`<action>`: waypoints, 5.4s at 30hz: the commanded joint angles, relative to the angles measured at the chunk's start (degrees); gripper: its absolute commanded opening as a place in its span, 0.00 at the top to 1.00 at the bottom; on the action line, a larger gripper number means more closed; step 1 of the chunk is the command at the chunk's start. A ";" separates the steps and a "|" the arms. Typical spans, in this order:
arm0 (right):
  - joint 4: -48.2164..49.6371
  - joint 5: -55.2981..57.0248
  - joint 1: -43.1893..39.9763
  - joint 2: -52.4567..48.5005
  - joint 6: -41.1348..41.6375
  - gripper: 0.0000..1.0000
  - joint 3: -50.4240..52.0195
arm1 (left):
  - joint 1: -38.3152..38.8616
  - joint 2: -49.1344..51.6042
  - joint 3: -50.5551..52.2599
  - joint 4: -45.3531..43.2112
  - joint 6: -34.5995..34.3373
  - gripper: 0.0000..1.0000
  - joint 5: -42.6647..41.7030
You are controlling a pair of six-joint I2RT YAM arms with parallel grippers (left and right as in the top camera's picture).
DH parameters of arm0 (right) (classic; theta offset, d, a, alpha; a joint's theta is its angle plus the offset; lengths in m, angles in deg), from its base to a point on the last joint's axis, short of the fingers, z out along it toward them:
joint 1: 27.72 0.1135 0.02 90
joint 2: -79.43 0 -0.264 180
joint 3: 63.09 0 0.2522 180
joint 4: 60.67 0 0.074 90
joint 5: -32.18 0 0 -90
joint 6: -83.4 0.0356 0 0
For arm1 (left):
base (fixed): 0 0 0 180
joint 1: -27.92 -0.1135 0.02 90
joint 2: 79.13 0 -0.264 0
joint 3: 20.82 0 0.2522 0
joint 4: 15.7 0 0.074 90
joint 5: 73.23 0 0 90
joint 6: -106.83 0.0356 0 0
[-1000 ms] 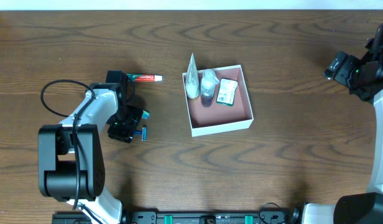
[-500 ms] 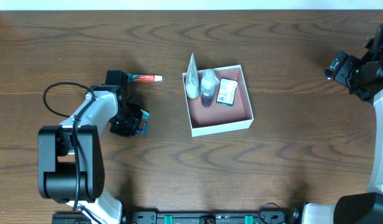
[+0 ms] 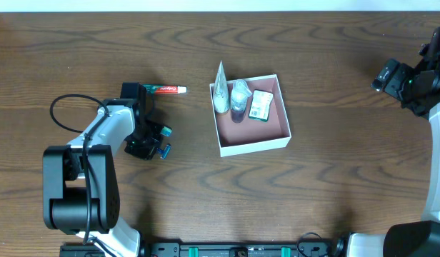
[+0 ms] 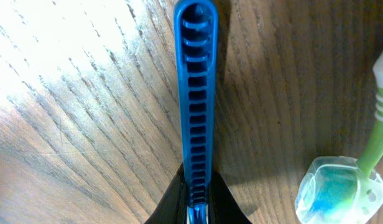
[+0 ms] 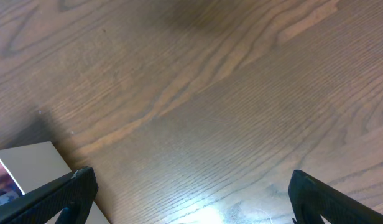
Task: Pack container
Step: 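Close the left gripper on the razor handle and lift it, then carry the razor into the box and release it near the front, then move the left gripper back to the green toothbrush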
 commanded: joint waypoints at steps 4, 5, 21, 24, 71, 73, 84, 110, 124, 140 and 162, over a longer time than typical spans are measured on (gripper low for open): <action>-0.02 0.22 -0.33 -0.17 -0.63 0.01 0.02 | -0.20 3.23 3.21 0.57 8.81 0.94 2.45; -0.02 0.20 -0.33 -0.17 -0.63 0.01 0.02 | -0.20 3.21 3.17 0.48 10.54 0.94 2.47; -0.02 0.20 -0.33 -0.17 -0.63 0.01 0.02 | -0.13 -4.37 -8.04 11.76 33.33 0.94 2.43; -0.02 0.22 -0.33 -0.17 -0.63 0.01 0.02 | -0.13 -8.79 -9.90 13.97 34.38 0.94 2.40; -0.02 0.22 -0.33 -0.17 -0.63 0.01 0.02 | 45.62 -10.21 -12.44 -16.17 -42.05 0.94 18.16; -0.02 0.22 -0.33 -0.17 -0.63 0.01 0.02 | 45.88 -9.44 -12.44 -16.22 -42.53 0.94 18.14; -0.02 0.20 -0.33 -0.17 -0.63 0.01 0.02 | 46.40 -9.20 -12.44 -23.45 -42.45 0.63 16.17; -0.02 0.22 -0.33 -0.17 -0.63 0.01 0.02 | 45.77 -30.53 -12.44 4.07 5.75 0.57 27.36; -0.02 0.22 -0.33 -0.17 -0.63 0.01 0.02 | 27.06 -32.59 -12.44 13.46 5.79 0.26 39.98; -0.02 0.22 -0.33 -0.17 -0.63 0.01 0.02 | 4.79 -12.68 -12.44 3.32 5.44 0.27 19.58; -0.02 0.22 -0.33 -0.17 -0.63 0.01 0.02 | 0.31 3.26 -12.44 0.52 -2.67 0.33 12.66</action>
